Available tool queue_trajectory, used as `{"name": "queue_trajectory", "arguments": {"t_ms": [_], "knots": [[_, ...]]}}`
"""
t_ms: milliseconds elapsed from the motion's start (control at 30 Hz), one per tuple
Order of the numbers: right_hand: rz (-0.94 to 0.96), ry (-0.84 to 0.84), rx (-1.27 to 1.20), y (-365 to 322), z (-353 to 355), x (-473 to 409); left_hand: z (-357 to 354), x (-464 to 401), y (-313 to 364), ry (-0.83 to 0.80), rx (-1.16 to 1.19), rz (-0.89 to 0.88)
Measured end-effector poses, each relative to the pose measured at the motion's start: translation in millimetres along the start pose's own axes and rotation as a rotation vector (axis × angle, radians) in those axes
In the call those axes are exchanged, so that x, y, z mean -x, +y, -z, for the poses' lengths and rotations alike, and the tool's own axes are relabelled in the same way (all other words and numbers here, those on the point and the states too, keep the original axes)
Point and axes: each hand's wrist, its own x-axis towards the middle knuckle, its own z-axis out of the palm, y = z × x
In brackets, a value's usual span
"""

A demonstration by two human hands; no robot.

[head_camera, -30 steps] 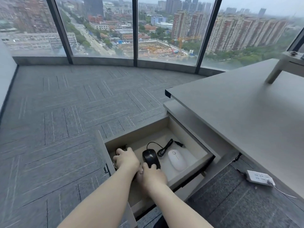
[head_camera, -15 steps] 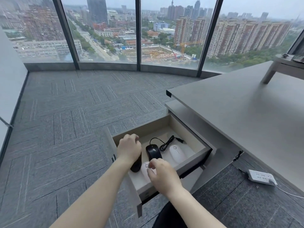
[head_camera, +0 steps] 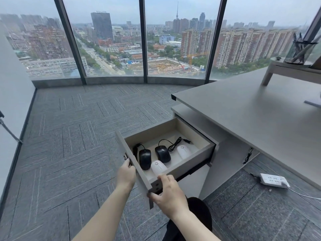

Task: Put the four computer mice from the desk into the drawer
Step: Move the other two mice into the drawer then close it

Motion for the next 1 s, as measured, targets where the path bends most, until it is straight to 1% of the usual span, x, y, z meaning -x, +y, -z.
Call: {"name": "queue_trajectory", "arguments": {"t_ms": [133,333,467,633,833,1000], "knots": [[-0.02,0.033,-0.016,6.1,1.4,-1.9,-8.5,-12.9,-4.2,-0.049,0.029,0.007],[-0.107,0.111,-0.066,24.9,13.5,-14.0,-42.2,-16.0,22.7,-0.161,0.119,-0.004],[-0.203,0.182,-0.153,42.6,32.3,-26.3,-75.7,-29.6,33.7,-0.237,0.148,-0.008],[-0.311,0.305,-0.244,69.3,56.3,-41.0,-127.1,-57.2,40.8,-0.278,0.176,-0.022],[-0.462,0.455,-0.358,105.1,75.9,-60.4,-175.4,-61.8,69.0,-0.371,0.255,0.008],[-0.517,0.496,-0.364,133.9,92.6,-80.8,-209.8,-57.4,90.1,-0.396,0.337,0.045]]}}
